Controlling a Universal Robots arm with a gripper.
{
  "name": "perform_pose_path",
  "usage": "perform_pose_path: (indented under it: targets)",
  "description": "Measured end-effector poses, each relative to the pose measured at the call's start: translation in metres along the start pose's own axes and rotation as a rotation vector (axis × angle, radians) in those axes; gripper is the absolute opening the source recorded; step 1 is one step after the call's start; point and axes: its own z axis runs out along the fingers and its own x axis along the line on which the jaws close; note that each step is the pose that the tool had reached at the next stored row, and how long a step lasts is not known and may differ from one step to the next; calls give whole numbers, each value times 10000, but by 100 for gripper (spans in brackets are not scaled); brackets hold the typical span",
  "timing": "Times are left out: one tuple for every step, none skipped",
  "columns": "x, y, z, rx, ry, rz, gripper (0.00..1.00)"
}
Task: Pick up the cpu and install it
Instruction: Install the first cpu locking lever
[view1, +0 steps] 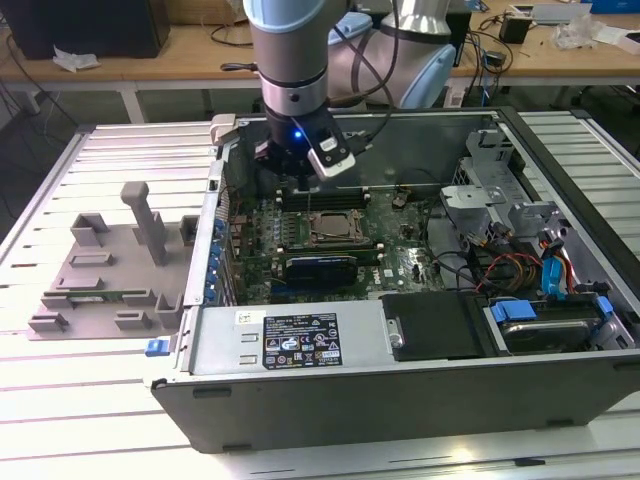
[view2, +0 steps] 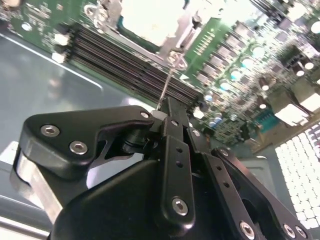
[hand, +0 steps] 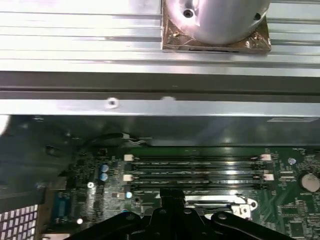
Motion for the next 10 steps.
perform_pose_path:
  targets:
    - [-25,-1,1,0,0,-2,11]
    - [-54,-1,3,0,0,0,11]
    - [-103,-2,6,0,0,1,11]
    - [-165,-3,9,1,1,-1,11]
    - [-223,-4,12,1,1,2,11]
    - [-265,-5,15,0,1,-1,11]
    - [-316,-6,18,0,1,0,11]
    - [-336,-6,19,1,2,1,11]
    - [-342,-7,19,2,3,-1,11]
    - [-342,-6,19,1,2,-1,11]
